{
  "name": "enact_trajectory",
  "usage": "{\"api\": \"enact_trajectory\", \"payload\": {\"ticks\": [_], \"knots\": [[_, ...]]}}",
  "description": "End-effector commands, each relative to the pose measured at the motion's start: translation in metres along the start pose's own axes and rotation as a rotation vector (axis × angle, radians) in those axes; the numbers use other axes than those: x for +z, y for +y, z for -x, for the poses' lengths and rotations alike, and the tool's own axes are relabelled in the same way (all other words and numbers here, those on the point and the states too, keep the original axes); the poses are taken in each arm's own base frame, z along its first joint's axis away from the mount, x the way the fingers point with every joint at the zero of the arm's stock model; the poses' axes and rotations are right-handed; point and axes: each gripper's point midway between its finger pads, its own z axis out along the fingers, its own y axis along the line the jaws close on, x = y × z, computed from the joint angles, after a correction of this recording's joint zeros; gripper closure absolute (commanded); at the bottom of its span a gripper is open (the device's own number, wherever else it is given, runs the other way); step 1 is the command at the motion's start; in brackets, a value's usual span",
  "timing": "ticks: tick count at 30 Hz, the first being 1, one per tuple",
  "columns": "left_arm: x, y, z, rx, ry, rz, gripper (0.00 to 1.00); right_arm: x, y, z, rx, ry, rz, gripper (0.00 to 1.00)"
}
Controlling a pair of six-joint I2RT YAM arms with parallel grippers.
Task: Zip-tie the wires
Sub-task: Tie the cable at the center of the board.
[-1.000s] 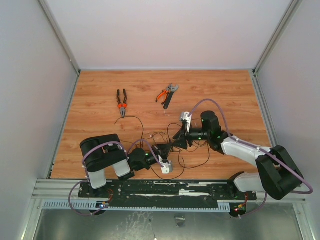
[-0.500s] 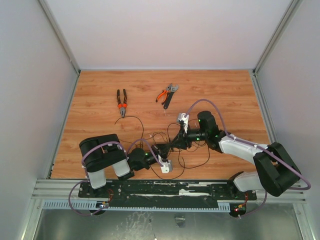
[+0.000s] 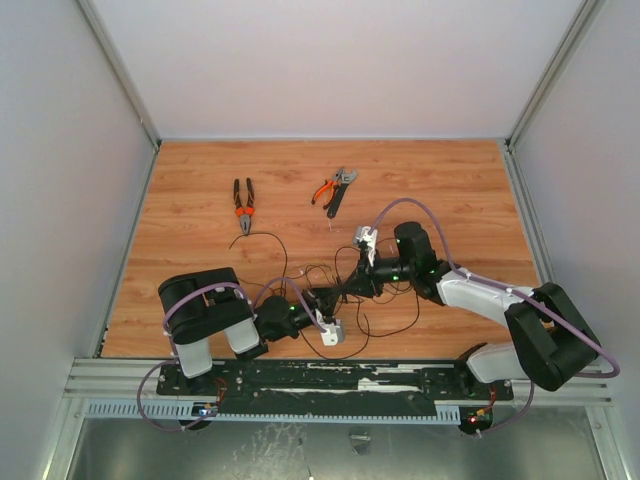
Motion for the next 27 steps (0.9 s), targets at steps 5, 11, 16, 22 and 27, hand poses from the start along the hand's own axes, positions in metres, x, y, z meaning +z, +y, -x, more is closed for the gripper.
{"api": "enact_trajectory", "payload": {"ticks": [5,11,16,22,27], "knots": [[-0.0021,0.0548,0.0428,-0.013,-0.172,0.211,1.0,0.0022,0.0047,0.0184,-0.04,-0.033,0.027,0.77],[-0.002,0.0542,0.0424,-0.015,-0.17,0.21,1.0,0.0023,0.0076,0.0195,-0.041,-0.038,0.041,0.78],[-0.0019,0.0539,0.042,-0.016,-0.169,0.209,1.0,0.0029,0.0081,0.0175,-0.038,-0.033,0.046,0.83],[-0.0018,0.0536,0.0419,-0.017,-0.169,0.208,1.0,0.004,0.0081,0.0177,-0.038,-0.032,0.051,0.97],[-0.0018,0.0531,0.0415,-0.019,-0.168,0.208,1.0,0.0034,0.0102,0.0221,-0.043,-0.044,0.058,1.0]]}}
